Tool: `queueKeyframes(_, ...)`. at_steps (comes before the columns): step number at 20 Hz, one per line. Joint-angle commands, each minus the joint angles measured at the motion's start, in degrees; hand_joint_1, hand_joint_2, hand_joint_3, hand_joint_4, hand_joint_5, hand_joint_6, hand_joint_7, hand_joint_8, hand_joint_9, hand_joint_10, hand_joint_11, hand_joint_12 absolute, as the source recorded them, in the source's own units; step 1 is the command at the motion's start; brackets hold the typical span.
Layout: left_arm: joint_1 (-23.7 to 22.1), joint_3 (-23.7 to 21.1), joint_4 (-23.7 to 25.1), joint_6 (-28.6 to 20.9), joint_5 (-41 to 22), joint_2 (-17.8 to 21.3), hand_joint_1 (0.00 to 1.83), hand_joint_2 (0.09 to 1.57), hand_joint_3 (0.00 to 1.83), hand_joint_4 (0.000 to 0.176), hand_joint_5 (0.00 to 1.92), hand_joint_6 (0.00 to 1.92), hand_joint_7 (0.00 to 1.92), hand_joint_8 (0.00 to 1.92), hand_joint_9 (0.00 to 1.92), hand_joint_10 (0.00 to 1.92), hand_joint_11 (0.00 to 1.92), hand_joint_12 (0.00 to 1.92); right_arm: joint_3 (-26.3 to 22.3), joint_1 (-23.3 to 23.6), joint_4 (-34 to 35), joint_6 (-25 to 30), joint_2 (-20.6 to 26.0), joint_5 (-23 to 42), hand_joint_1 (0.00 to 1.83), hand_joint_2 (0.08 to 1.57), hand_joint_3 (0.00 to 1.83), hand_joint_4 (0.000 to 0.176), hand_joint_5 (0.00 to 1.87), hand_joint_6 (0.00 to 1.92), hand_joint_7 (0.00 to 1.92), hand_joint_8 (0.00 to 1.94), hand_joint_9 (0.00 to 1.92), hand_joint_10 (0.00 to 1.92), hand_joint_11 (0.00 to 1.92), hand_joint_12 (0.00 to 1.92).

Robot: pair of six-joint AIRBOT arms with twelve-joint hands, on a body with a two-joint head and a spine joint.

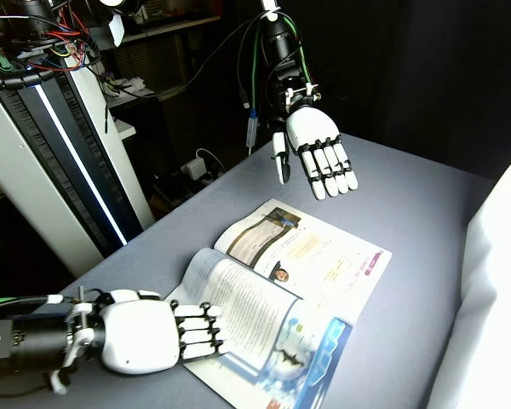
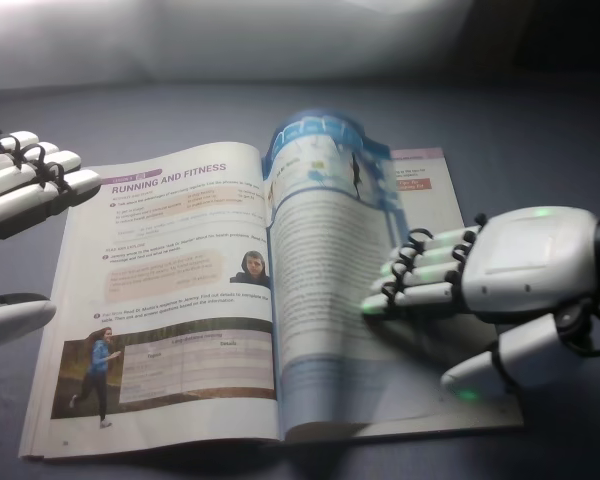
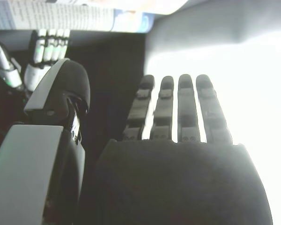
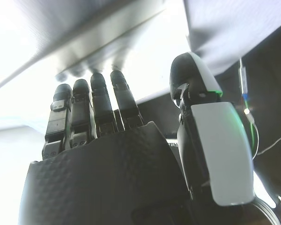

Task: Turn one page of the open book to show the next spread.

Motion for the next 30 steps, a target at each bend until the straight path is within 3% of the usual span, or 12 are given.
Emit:
queueKeyframes(1, 0.0, -0.19, -1.67, 0.1, -7.04, 0.63, 0.27, 1.37, 0.0, 0.0, 0.06, 0.01, 0.0, 0.0, 0.0, 0.0, 0.0, 0.0, 0.63, 0.32, 3.33, -0.78, -0.64, 3.37, 0.0, 1.28, 0.0, 0.0, 0.0, 0.0, 0.0, 0.0, 0.0, 0.0, 0.0, 0.0)
queueKeyframes(4, 1.1, -0.62, -2.86, 0.73, -8.36, 1.2, 0.24, 1.37, 0.0, 0.0, 0.06, 0.0, 0.0, 0.0, 0.0, 0.0, 0.0, 0.0, 2.33, 0.87, 5.53, -2.46, -3.65, 4.81, 0.0, 1.3, 0.0, 0.0, 0.0, 0.0, 0.0, 0.0, 0.0, 0.0, 0.0, 0.0)
queueKeyframes(12, 3.14, -1.19, -4.98, 1.48, -11.64, 1.8, 0.01, 1.36, 0.0, 0.0, 0.0, 0.0, 0.0, 0.0, 0.0, 0.0, 0.0, 0.0, 6.1, 0.98, 19.98, -14.91, -10.75, 8.38, 0.0, 1.28, 0.0, 0.0, 0.0, 0.0, 0.0, 0.0, 0.0, 0.0, 0.0, 0.0)
queueKeyframes(19, 3.81, -1.88, -5.23, 2.33, -15.11, 2.93, 0.0, 1.33, 0.0, 0.0, 0.0, 0.0, 0.0, 0.0, 0.0, 0.0, 0.0, 0.0, 9.44, 4.95, 28.1, -23.19, -17.21, 11.18, 0.0, 1.29, 0.0, 0.0, 0.0, 0.0, 0.0, 0.0, 0.0, 0.0, 0.0, 0.0)
queueKeyframes(30, 4.83, -3.16, -5.4, 3.71, -20.2, 4.61, 0.0, 1.24, 0.0, 0.0, 0.0, 0.0, 0.0, 0.0, 0.0, 0.0, 0.0, 0.0, 10.43, 9.74, 31.02, -26.03, -19.58, 14.4, 0.0, 1.26, 0.0, 0.0, 0.0, 0.0, 0.0, 0.0, 0.0, 0.0, 0.0, 0.0)
